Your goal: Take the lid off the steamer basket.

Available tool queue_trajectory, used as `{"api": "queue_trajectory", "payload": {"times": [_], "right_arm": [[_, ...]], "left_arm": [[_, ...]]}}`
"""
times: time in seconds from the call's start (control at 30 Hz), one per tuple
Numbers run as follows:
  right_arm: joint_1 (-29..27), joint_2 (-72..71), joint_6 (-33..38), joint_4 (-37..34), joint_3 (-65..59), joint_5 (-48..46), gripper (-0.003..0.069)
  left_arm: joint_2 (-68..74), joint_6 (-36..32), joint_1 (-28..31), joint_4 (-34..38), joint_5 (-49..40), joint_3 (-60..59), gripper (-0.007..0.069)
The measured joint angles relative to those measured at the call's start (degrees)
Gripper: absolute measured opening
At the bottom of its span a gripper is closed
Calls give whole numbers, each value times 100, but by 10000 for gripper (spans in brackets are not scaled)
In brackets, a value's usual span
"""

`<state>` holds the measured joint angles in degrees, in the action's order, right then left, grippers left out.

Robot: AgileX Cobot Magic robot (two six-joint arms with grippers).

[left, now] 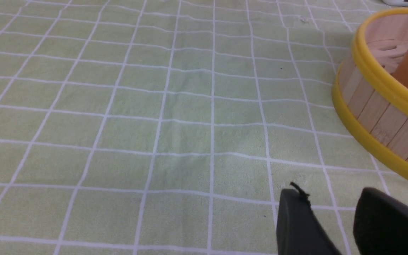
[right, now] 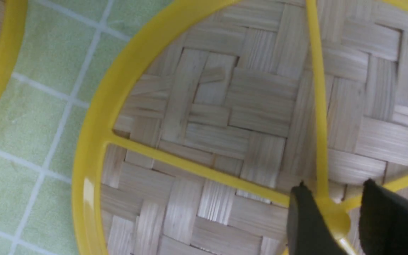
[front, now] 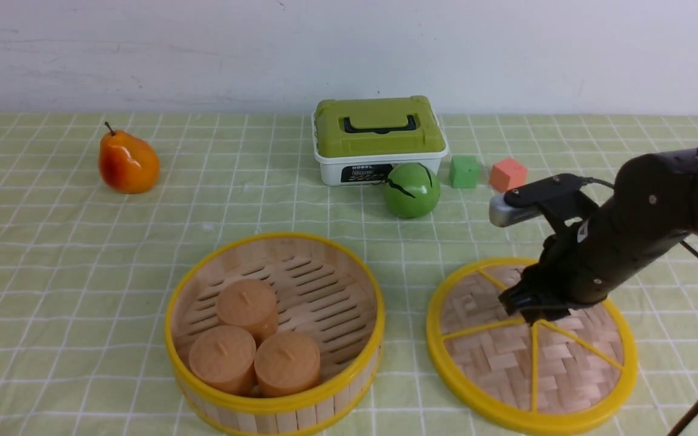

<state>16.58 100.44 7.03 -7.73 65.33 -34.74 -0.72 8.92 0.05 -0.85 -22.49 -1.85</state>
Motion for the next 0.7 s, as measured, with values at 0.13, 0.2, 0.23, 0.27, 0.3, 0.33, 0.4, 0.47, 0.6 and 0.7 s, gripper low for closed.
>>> {"api": "queue_trajectory", "payload": {"times": [0.13, 0.2, 0.23, 0.27, 0.3, 0.33, 0.4, 0.47, 0.6, 0.7], "right_arm": [[0, -455, -55, 0, 0, -38, 377], [0, -814, -55, 5, 0, -82, 406], [0, -1316, -55, 26, 0, -143, 422], [0, -1717, -55, 43, 0, -215, 423], [0, -1920, -55, 55, 0, -308, 421], [0, -2051, -55, 55, 0, -332, 419], [0, -2675, -55, 97, 0, -590, 388], [0, -3106, -55, 150, -6, -837, 343], [0, -4105, -55, 190, -345, -1182, 146], [0, -4777, -55, 190, -889, -1250, 11]], "left_arm": [[0, 0, 0, 0, 0, 0, 239], [0, 0, 0, 0, 0, 0, 239], [0, 0, 0, 0, 0, 0, 239], [0, 0, 0, 0, 0, 0, 239], [0, 0, 0, 0, 0, 0, 239], [0, 0, 0, 0, 0, 0, 239], [0, 0, 0, 0, 0, 0, 239], [0, 0, 0, 0, 0, 0, 239], [0, 0, 0, 0, 0, 0, 239], [0, 0, 0, 0, 0, 0, 239]]}}
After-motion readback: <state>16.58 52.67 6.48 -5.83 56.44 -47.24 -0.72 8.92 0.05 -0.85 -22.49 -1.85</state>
